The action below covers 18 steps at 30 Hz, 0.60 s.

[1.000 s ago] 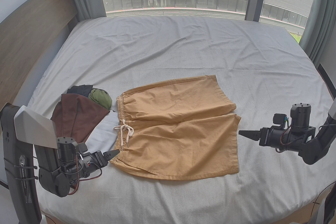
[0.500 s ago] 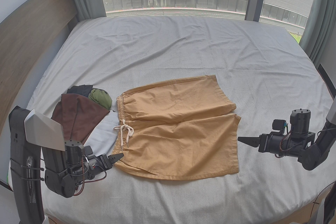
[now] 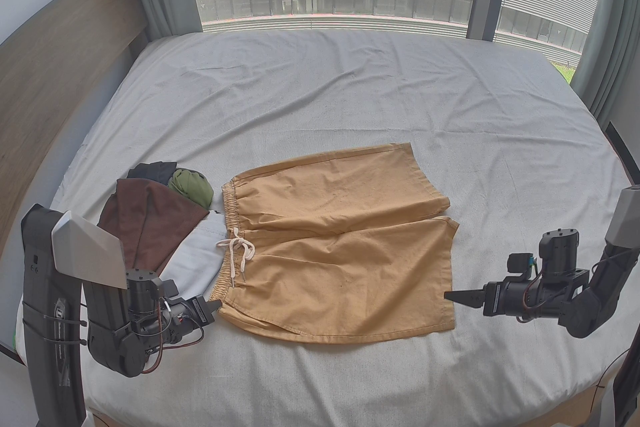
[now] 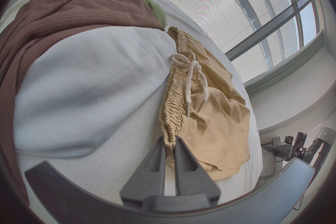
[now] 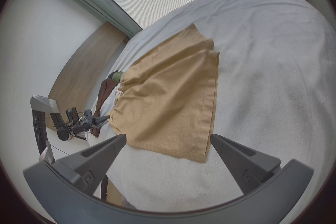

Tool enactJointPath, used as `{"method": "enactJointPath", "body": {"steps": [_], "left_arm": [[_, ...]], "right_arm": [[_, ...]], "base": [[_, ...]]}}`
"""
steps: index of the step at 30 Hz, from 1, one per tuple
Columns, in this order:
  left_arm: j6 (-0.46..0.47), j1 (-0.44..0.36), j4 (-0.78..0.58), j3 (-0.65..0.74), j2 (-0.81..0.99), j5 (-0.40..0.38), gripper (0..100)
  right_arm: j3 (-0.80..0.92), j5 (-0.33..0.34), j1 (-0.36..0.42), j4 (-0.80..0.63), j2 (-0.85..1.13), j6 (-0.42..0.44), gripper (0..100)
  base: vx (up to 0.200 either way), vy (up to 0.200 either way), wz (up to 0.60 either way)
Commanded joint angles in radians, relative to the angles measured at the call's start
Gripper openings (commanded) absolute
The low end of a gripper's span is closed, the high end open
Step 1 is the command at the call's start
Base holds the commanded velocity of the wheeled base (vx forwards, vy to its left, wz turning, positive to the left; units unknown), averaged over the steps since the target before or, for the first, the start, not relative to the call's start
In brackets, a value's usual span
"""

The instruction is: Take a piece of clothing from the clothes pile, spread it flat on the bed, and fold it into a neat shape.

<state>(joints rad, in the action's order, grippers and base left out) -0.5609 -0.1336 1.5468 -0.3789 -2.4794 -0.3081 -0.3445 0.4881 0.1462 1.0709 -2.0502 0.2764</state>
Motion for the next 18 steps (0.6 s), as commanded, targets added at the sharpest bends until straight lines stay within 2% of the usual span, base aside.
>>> {"method": "enactJointPath", "body": {"steps": [1, 9, 15, 18], "left_arm": [[0.001, 0.0, 0.001, 0.002, -0.004, 0.0, 0], [0.002, 0.0, 0.001, 0.0, -0.003, 0.0, 0], [0.002, -0.003, 0.001, 0.0, -0.001, 0.0, 0], [0.002, -0.004, 0.001, 0.0, -0.001, 0.0, 0]], "right_arm": [[0.019, -0.002, 0.039, 0.046, -0.148, -0.006, 100], [0.004, -0.023, 0.044, 0.103, -0.261, -0.008, 100], [-0.005, -0.063, 0.038, 0.248, -0.387, -0.009, 100], [-0.016, -0.068, 0.044, 0.258, -0.406, -0.009, 100]], "base": [[0.0, 0.0, 0.0], [0.0, 0.0, 0.0], [0.0, 0.0, 0.0], [0.0, 0.0, 0.0]]}}
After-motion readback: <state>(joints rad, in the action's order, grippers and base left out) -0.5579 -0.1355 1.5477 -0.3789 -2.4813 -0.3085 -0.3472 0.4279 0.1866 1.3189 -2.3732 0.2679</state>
